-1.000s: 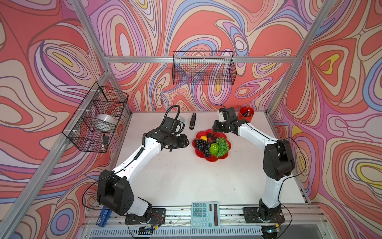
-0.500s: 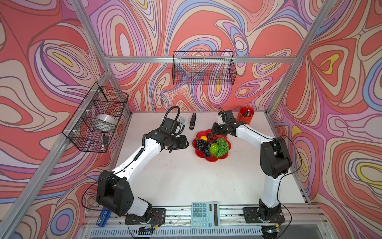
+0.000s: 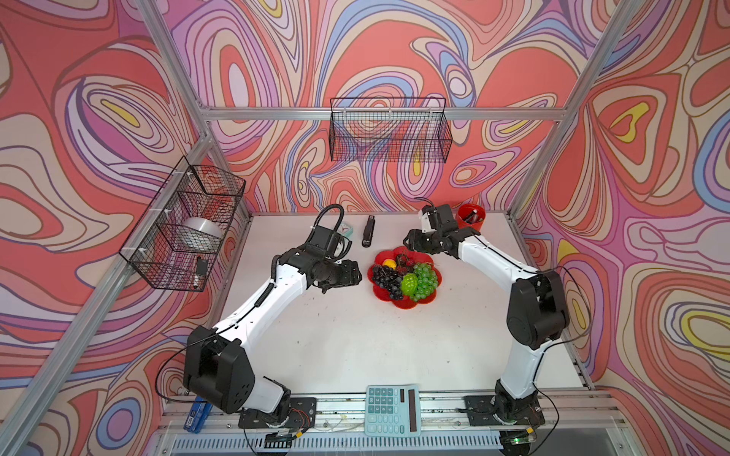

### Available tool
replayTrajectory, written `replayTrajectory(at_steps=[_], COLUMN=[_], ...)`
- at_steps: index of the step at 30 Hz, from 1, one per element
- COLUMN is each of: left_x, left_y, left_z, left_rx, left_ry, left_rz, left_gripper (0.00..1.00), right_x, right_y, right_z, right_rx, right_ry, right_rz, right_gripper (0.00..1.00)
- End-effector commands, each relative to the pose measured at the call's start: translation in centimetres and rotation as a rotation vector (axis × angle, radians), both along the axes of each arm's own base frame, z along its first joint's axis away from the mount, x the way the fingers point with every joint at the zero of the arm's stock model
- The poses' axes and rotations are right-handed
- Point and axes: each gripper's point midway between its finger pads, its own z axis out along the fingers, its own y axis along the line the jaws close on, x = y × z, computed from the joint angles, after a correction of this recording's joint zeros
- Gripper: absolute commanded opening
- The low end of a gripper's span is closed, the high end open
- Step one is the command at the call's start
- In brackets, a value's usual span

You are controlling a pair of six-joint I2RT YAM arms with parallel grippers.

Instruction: Place and organize the fake fruits in the fruit bowl

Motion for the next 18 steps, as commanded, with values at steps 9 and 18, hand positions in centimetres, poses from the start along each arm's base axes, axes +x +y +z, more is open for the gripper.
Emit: replayTrajectory(at_steps=[9, 18], left_x=[4.3, 6.4], left_y=[10.1, 20.2], left_z=[2.7, -2.0], left_rx=[0.127, 0.417], left_ry=[-0.241, -0.530], left_rz=[0.200, 0.372], left_gripper=[0.97, 1.00], right_x=[-4.4, -7.7], right_y=[-11.8, -20.1], right_z=[12.2, 4.7], right_rx=[-0.411, -0.453], right_ry=[-0.423, -0.634], right_rz=[-0.249, -0.418], right_gripper=[0.98, 0.98])
